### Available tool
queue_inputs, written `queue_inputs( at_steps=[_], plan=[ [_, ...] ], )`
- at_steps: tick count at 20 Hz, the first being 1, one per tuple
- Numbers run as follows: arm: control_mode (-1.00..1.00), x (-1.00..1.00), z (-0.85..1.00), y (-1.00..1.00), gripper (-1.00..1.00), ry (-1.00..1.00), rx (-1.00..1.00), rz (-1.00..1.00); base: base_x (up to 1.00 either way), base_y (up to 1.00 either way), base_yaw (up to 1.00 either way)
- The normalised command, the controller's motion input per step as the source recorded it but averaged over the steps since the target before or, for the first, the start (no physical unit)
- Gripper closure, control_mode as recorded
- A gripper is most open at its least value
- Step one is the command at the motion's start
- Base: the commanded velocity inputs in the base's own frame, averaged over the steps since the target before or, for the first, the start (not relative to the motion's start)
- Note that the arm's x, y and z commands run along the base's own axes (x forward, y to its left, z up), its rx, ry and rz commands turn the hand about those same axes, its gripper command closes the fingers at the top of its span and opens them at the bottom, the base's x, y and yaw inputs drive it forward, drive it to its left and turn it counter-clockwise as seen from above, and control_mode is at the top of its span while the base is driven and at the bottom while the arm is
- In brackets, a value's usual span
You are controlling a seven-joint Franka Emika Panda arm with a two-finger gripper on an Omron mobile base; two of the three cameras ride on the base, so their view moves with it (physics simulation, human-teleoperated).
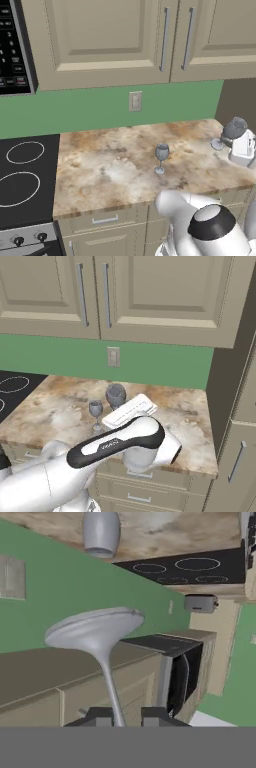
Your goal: Retrieve the wine glasses from the counter and place one next to each plate.
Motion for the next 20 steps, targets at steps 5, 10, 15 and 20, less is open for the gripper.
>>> queue_inputs(
  at_steps=[5,10,15,20],
  plan=[
    [-1.00,-0.45,0.73,0.14,1.00,0.08,0.00,0.00,0.00,0.00,0.00],
    [-1.00,-0.49,0.70,0.21,1.00,0.01,0.00,0.03,0.00,0.00,0.00],
    [1.00,-0.52,0.43,0.26,1.00,0.00,0.00,0.01,-0.15,0.07,0.00],
    [1.00,0.00,0.00,0.00,1.00,0.00,0.00,0.00,-0.91,0.77,0.08]
  ],
)
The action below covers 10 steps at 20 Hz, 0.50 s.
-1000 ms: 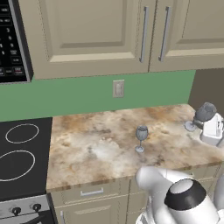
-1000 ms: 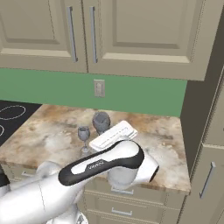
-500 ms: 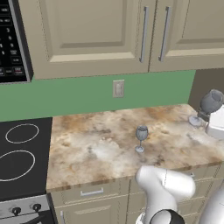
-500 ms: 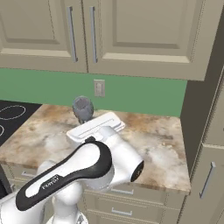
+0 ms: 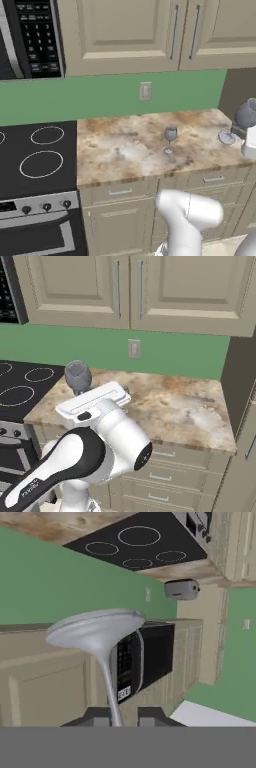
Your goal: Retrieve the wine glasses from the counter and place one next to each plate.
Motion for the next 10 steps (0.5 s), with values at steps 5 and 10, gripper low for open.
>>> queue_inputs(
  at_steps=[5,10],
  plan=[
    [1.00,0.00,0.00,0.00,1.00,0.00,0.00,0.00,-0.41,1.00,0.49],
    [1.00,0.00,0.00,0.00,1.00,0.00,0.00,0.00,-0.01,0.69,0.87]
  ],
)
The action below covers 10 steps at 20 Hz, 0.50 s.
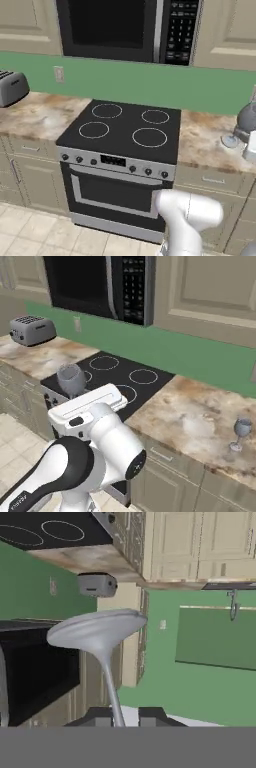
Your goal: Retrieve the wine glasses from the counter and place one next to each plate.
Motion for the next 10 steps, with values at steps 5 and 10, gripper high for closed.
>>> queue_inputs(
  at_steps=[5,10],
  plan=[
    [1.00,0.00,0.00,0.00,1.00,0.00,0.00,0.00,0.00,0.28,1.00],
    [1.00,0.00,0.00,0.00,1.00,0.00,0.00,0.00,0.00,0.14,1.00]
  ],
)
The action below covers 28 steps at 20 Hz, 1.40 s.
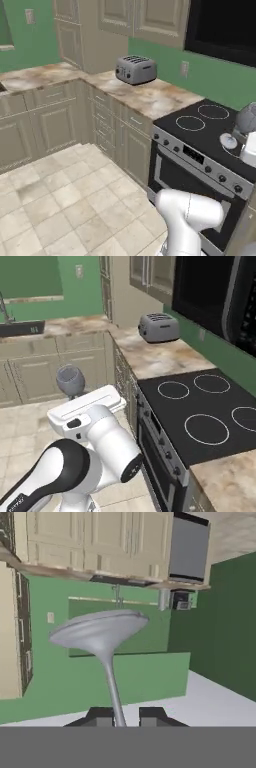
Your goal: Retrieve the wine glasses from the counter and place one next to each plate.
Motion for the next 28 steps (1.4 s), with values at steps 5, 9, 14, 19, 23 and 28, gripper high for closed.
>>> queue_inputs(
  at_steps=[5,9,14,19,23,28],
  plan=[
    [1.00,0.00,0.00,0.00,1.00,0.00,0.00,0.00,0.00,0.01,1.00],
    [1.00,0.00,0.00,0.00,1.00,0.00,0.00,0.00,0.00,0.00,1.00],
    [1.00,0.00,0.00,0.00,1.00,0.00,0.00,0.00,0.31,0.01,0.93],
    [1.00,0.00,0.00,0.00,1.00,0.00,0.00,0.00,1.00,0.03,0.31],
    [1.00,0.00,0.00,0.00,1.00,0.00,0.00,0.00,1.00,0.19,0.15],
    [1.00,0.00,0.00,0.00,1.00,0.00,0.00,0.00,1.00,0.83,0.10]
  ],
)
